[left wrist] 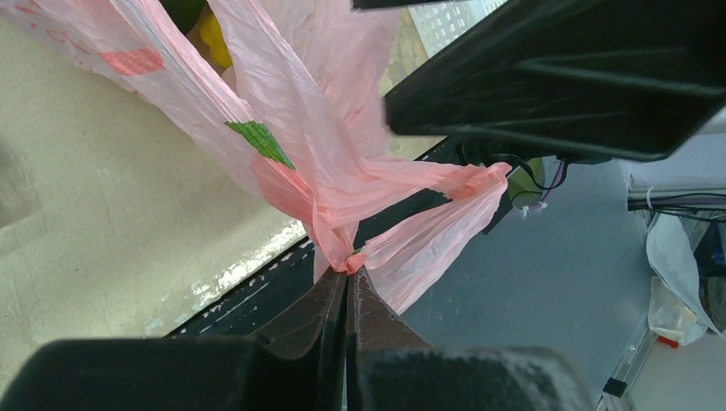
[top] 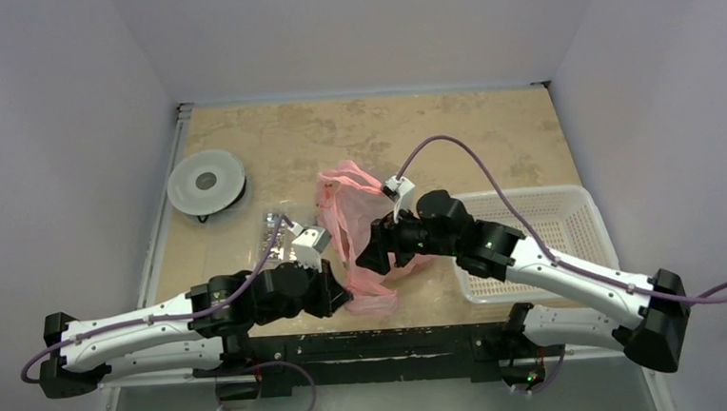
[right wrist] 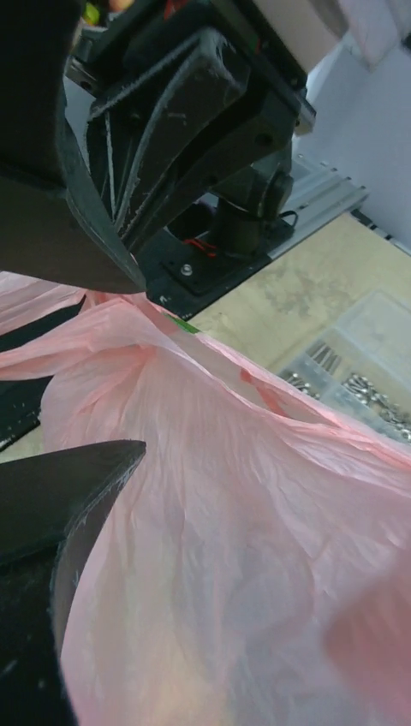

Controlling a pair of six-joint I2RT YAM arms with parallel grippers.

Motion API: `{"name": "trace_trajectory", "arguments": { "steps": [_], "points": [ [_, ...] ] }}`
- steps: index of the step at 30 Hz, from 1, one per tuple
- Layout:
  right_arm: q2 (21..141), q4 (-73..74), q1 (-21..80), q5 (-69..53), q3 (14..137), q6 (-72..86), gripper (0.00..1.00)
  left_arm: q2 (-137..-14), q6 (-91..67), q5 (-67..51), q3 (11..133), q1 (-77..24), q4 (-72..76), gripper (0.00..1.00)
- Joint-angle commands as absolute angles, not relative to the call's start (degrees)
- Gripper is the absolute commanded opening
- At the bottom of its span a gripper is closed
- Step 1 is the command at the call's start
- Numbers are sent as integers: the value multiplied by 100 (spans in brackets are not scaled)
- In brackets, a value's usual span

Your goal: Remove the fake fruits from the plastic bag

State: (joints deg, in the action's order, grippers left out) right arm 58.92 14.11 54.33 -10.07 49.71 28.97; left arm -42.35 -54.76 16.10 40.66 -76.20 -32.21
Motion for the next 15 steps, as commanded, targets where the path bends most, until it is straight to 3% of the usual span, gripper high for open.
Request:
{"name": "trace_trajectory", "arguments": {
  "steps": [1, 15],
  "points": [
    [6375, 358, 5574, -1116, 4978, 3464, 57, -4192, -5693, 1627, 4046, -7646, -3121, 0],
    [7217, -256, 5634, -1267, 4811, 3459, 45, -4408, -5854, 1644, 4110, -7646, -3323, 0]
  ]
}}
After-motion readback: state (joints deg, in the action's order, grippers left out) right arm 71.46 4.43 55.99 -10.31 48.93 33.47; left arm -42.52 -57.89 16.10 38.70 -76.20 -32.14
